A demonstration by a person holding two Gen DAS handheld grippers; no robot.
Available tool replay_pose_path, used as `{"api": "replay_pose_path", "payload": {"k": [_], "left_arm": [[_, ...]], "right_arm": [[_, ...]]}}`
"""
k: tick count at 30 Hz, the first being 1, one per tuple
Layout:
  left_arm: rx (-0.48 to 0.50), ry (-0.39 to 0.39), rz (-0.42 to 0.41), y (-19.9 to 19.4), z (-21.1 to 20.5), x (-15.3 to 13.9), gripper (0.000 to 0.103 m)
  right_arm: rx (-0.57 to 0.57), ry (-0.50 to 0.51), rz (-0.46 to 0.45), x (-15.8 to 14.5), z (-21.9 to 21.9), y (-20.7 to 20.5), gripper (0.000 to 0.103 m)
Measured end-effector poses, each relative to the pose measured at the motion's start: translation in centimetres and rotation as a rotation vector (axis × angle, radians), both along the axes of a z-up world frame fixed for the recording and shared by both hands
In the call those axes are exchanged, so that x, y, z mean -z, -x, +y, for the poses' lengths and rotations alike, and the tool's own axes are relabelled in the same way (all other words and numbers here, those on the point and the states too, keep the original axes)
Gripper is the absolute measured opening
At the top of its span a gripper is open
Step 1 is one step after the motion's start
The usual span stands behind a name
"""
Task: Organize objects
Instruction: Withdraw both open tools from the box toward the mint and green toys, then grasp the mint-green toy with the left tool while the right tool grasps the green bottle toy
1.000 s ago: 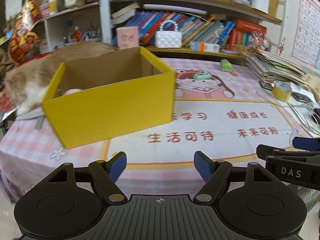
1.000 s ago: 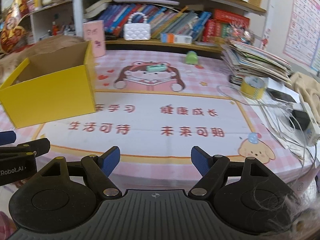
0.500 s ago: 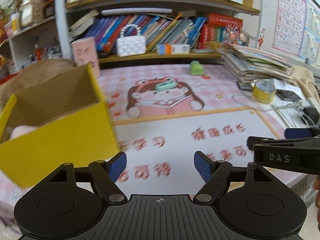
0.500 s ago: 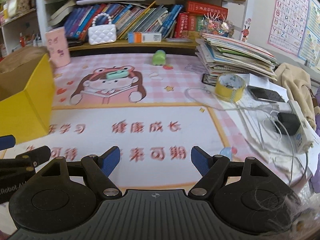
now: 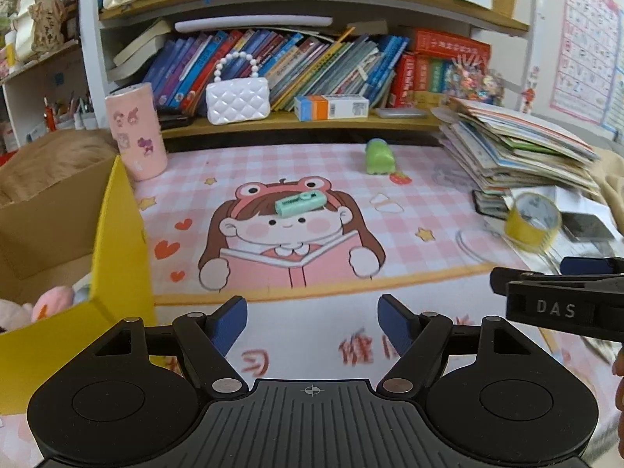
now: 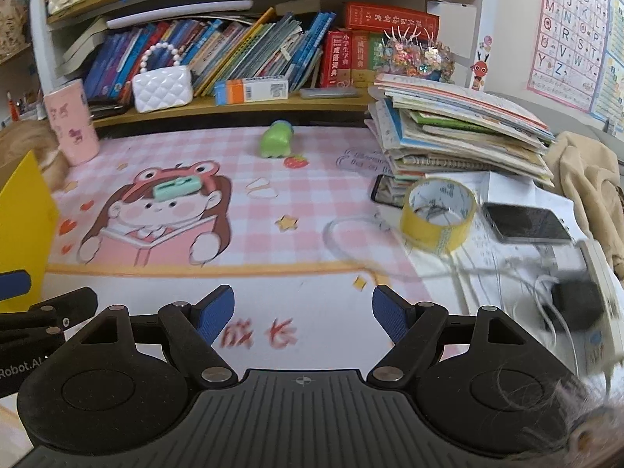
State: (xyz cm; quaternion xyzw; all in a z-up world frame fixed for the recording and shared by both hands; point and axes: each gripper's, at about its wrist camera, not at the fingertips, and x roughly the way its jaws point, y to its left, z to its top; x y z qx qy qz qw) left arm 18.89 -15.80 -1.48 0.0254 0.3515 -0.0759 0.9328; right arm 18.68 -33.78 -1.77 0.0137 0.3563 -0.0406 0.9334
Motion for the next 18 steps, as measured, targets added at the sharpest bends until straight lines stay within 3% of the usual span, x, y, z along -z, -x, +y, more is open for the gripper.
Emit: {"api": "replay_pose_path", "payload": {"k": [12,18], "left_arm": [[-0.115,-0.024,0.044,-8.0,-2.4,1.6,0.076],[-0.193,0.006,0.089,-13.2,-2.4,3.5,0.076]], "right_arm": [[-0.085,-0.011,-0.033,0.7,-2.8,-9.2,0.076],[-0.124,-0.019,-0.047,1.2,-3.1,-14.6,0.076]]}}
